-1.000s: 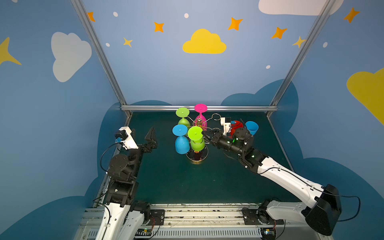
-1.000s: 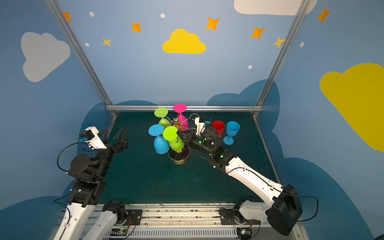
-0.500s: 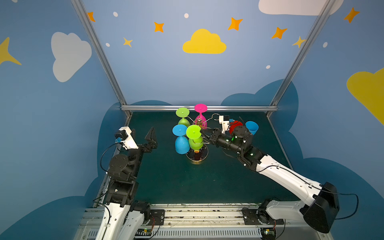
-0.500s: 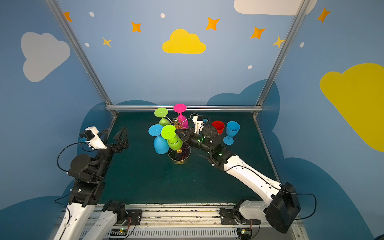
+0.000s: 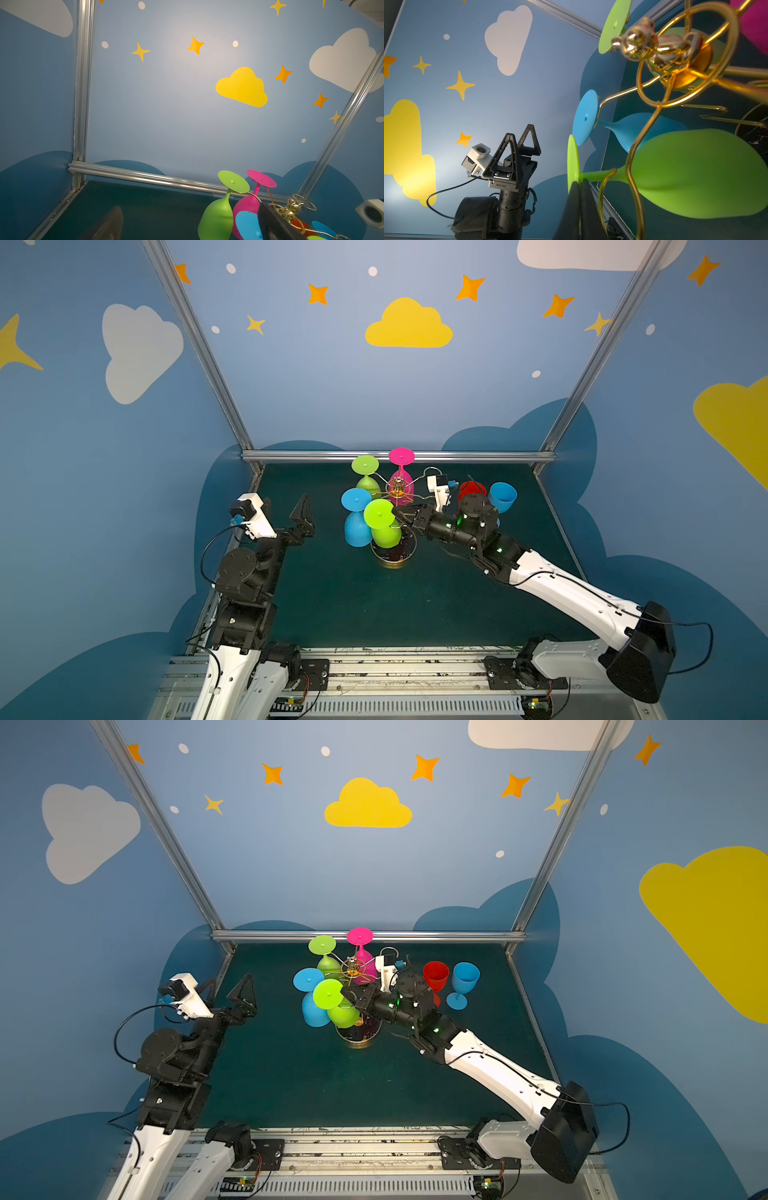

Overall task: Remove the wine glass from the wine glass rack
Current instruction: 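Pull the green glass off the rack hook with the right gripper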

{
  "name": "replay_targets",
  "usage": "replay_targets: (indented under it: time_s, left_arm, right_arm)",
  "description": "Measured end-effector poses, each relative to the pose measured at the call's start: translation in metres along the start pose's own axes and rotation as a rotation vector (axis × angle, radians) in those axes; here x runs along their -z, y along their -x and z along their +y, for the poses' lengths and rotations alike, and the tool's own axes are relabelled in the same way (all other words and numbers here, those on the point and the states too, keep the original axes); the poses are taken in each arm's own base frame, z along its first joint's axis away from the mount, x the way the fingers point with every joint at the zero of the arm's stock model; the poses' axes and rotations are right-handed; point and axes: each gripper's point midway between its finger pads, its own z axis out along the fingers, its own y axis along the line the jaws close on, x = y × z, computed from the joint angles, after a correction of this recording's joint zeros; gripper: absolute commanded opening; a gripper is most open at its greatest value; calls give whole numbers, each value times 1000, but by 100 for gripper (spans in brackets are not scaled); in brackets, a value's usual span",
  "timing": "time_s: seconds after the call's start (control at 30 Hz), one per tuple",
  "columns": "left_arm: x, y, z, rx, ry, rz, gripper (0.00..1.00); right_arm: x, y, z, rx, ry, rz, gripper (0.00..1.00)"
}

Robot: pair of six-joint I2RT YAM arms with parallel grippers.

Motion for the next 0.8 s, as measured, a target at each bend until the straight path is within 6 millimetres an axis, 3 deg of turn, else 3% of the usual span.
replay_targets:
  time_s: [0.47,0.8]
  left_arm:
    - [0,0,0,0,0,0,100]
    - [0,0,0,0,0,1,100]
  right_arm:
    - [20,-16,8,46,-4,31,0]
    - [39,-27,0,52,-36,50,0]
